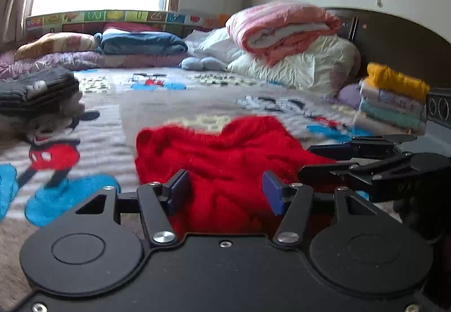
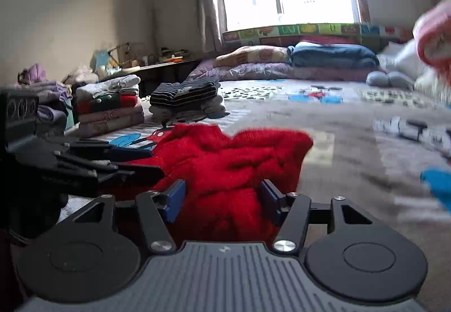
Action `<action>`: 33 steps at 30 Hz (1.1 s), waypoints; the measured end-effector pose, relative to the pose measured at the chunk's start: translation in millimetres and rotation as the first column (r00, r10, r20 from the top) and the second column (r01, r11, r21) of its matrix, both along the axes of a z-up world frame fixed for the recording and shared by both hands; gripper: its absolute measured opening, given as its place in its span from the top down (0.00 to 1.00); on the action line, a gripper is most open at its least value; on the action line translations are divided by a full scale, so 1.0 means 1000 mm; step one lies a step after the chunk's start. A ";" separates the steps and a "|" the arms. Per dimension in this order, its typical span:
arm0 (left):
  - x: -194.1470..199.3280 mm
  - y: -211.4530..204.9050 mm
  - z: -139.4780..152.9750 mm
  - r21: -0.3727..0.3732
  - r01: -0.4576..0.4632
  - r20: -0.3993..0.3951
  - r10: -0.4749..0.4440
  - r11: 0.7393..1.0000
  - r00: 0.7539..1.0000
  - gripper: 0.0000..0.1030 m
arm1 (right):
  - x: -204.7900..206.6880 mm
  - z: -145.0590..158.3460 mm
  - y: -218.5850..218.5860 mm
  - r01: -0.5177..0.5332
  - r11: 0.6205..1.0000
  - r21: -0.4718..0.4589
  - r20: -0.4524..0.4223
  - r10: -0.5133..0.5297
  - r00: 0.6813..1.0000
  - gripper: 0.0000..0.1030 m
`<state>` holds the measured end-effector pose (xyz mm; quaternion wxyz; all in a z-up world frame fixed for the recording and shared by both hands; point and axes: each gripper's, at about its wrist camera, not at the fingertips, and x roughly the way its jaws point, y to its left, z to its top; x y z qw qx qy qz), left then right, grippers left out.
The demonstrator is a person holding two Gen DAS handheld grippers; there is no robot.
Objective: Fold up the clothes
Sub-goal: 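Grasp the folded red sweater with both grippers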
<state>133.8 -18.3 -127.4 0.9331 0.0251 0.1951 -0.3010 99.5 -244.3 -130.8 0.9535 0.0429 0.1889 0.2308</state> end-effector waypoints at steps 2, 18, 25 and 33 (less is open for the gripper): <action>-0.001 -0.003 -0.003 0.020 0.002 0.014 -0.002 1.000 1.000 0.45 | 0.002 -0.004 -0.001 0.000 1.000 0.011 -0.007 0.000 1.000 0.43; -0.012 0.009 0.003 -0.040 -0.056 -0.049 0.054 0.998 0.997 0.36 | -0.009 0.005 -0.025 0.084 0.977 0.196 -0.154 -0.054 0.987 0.37; -0.032 0.043 0.005 -0.237 -0.213 -0.244 0.154 0.948 0.958 0.25 | -0.041 -0.026 -0.052 0.228 0.883 0.410 -0.317 -0.096 0.943 0.36; -0.037 0.065 -0.005 -0.431 -0.349 -0.445 0.140 0.832 0.884 0.22 | -0.037 -0.031 -0.063 0.267 0.779 0.567 -0.356 -0.060 0.933 0.28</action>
